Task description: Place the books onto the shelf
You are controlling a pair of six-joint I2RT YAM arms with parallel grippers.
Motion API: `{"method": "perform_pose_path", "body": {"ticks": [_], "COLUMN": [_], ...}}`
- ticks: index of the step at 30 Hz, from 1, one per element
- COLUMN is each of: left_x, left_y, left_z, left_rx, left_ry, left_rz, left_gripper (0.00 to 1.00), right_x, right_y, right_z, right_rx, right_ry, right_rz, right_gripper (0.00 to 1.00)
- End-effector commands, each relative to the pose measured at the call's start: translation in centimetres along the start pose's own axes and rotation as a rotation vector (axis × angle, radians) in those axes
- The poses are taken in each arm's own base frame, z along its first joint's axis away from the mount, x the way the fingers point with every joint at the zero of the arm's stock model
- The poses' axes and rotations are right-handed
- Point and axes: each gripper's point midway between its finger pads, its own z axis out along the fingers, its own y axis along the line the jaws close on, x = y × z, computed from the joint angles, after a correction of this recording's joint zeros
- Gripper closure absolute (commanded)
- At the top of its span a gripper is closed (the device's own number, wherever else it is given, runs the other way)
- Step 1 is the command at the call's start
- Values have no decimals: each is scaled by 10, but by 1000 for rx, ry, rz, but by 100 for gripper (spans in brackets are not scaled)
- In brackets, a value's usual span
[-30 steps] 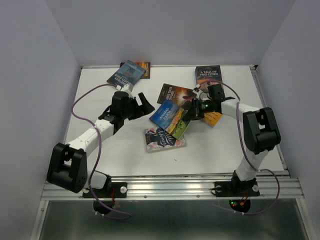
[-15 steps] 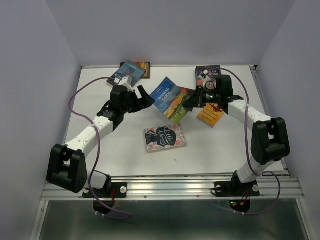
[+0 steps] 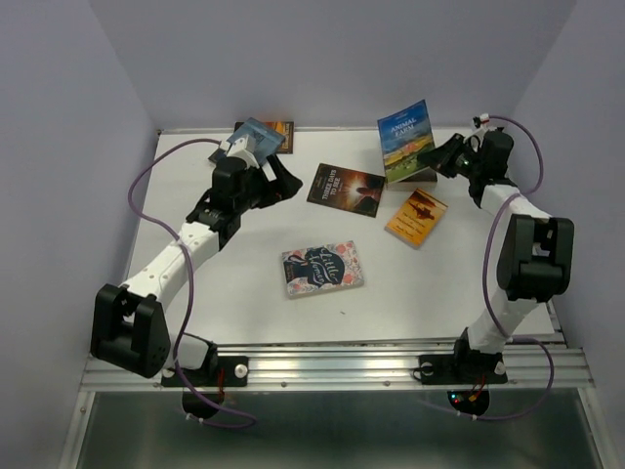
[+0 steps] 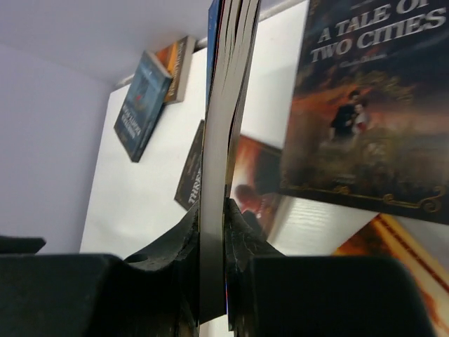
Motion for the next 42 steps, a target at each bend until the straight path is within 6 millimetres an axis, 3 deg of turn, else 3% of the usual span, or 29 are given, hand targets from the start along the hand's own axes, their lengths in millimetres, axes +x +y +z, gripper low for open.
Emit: {"method": "perform_pose_path", "body": {"ticks": [1, 4, 7, 14, 22, 29, 35, 41, 42], "left_x": [-24, -23, -20, -14, -13, -14, -15, -14, -14], "left_y": [-20, -20, -21, -15, -14, -9, -8, -6, -6], "left_z": [0, 5, 9, 12, 9, 3, -1, -2, -2], "left_rx": [49, 54, 62, 51, 45, 19, 13, 5, 5], "left_ry": [-59, -51, -41, -28, -23, -35, -40, -37, -37], "left_rz": [33, 26, 22, 11, 27, 42, 52, 56, 56], "left_gripper": [1, 1, 1, 1, 1, 1, 1, 1, 1], "right_x": [-56, -60, -59, -58, -43, -35, -26, -23, -26], "right_y": [-3, -19, -48, -70, -102, -117, -129, -135, -139], "right_z": [8, 17, 28, 38, 52, 55, 57, 56, 53], "right_rx": [-17, -14, 30, 65, 121, 136, 139, 148, 155], "right_ry": [-151, -143, -154, -183, -170, -155, -126, -107, -109], "right_rz": [-95, -84, -77, -67, 34, 102, 143, 163, 163], "right_gripper": [99, 99, 99, 99, 99, 97, 90, 74, 67]}}
